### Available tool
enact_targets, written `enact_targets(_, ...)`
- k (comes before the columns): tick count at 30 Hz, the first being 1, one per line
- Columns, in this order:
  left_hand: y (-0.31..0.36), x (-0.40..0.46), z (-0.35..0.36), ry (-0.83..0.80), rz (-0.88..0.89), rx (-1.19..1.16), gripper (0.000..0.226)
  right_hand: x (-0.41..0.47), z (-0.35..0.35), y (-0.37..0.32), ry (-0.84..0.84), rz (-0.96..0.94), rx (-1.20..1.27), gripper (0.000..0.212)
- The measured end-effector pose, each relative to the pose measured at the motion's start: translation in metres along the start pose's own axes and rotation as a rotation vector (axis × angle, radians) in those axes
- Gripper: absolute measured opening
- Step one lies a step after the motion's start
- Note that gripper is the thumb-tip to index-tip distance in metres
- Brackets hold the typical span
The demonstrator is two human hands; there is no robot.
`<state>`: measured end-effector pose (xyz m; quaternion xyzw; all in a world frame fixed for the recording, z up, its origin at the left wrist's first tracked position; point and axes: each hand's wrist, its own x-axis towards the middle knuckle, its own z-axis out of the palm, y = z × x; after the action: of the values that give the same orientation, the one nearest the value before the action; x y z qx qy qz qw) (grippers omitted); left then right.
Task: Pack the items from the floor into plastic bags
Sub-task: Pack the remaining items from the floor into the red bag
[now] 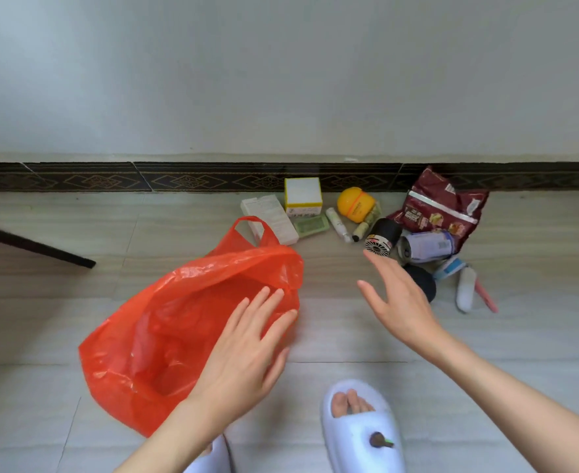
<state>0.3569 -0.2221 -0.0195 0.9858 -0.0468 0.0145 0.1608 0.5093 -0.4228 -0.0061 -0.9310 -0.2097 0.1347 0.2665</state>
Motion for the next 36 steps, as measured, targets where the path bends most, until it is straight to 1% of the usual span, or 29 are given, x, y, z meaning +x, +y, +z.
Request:
enact_targets(3, 0.016, 0.037, -0.002, 0.007, 0.111, 0.092, 0.047, -0.007, -0.012, 0.041, 0.043, 0.160, -0.038, 0.052)
enact_targets(5, 0.019, 0.066, -0.005, 0.038, 0.157, 0.145, 0.048, -0.006, -0.010, 0.064, 0.006, 0.256, -0.080, 0.053)
enact_targets(7, 0.011, 0.098, -0.009, 0.050, 0.146, 0.174, 0.048, 0.000, -0.005, 0.082, -0.067, 0.292, -0.148, 0.056)
enact_targets(9, -0.009, 0.132, -0.011, 0.046, 0.095, 0.203, 0.049, 0.013, -0.003, 0.095, -0.100, 0.308, -0.212, 0.059)
enact_targets(11, -0.036, 0.165, -0.008, 0.013, 0.009, 0.182, 0.051, 0.027, -0.002, 0.106, -0.100, 0.320, -0.244, 0.062)
enact_targets(13, -0.064, 0.194, -0.001, -0.109, -0.118, 0.156, 0.058, 0.039, 0.000, 0.115, -0.121, 0.339, -0.266, 0.066)
enact_targets(14, -0.077, 0.203, 0.004, -0.163, -0.174, 0.181, 0.060, 0.041, 0.000, 0.118, -0.143, 0.349, -0.278, 0.068)
enact_targets(16, -0.100, 0.215, 0.014, -0.246, -0.259, 0.236, 0.063, 0.043, 0.006, 0.127, -0.210, 0.358, -0.297, 0.073)
enact_targets(18, -0.119, 0.221, 0.023, -0.298, -0.346, 0.216, 0.065, 0.046, 0.010, 0.135, -0.259, 0.336, -0.321, 0.080)
enact_targets(20, -0.134, 0.223, 0.033, -0.323, -0.434, 0.151, 0.067, 0.050, 0.014, 0.138, -0.273, 0.323, -0.358, 0.086)
enact_targets(22, -0.144, 0.225, 0.041, -0.271, -0.544, 0.028, 0.069, 0.054, 0.019, 0.136, -0.263, 0.312, -0.411, 0.087)
enact_targets(23, -0.146, 0.228, 0.042, -0.218, -0.640, -0.079, 0.071, 0.056, 0.020, 0.134, -0.252, 0.303, -0.422, 0.087)
enact_targets(26, -0.152, 0.238, 0.050, -0.090, -1.039, -0.471, 0.076, 0.063, 0.020, 0.133, -0.231, 0.258, -0.423, 0.084)
enact_targets(27, -0.156, 0.240, 0.054, -0.076, -1.131, -0.569, 0.076, 0.064, 0.019, 0.134, -0.240, 0.248, -0.421, 0.084)
enact_targets(28, -0.158, 0.242, 0.057, -0.066, -1.178, -0.637, 0.074, 0.064, 0.019, 0.134, -0.257, 0.242, -0.410, 0.085)
enact_targets(33, -0.159, 0.245, 0.070, 0.073, -1.229, -0.832, 0.048, 0.061, 0.029, 0.128, -0.324, 0.259, -0.380, 0.094)
enact_targets(36, -0.150, 0.251, 0.060, 0.190, -1.142, -0.822, 0.048, 0.061, 0.032, 0.124, -0.343, 0.294, -0.355, 0.093)
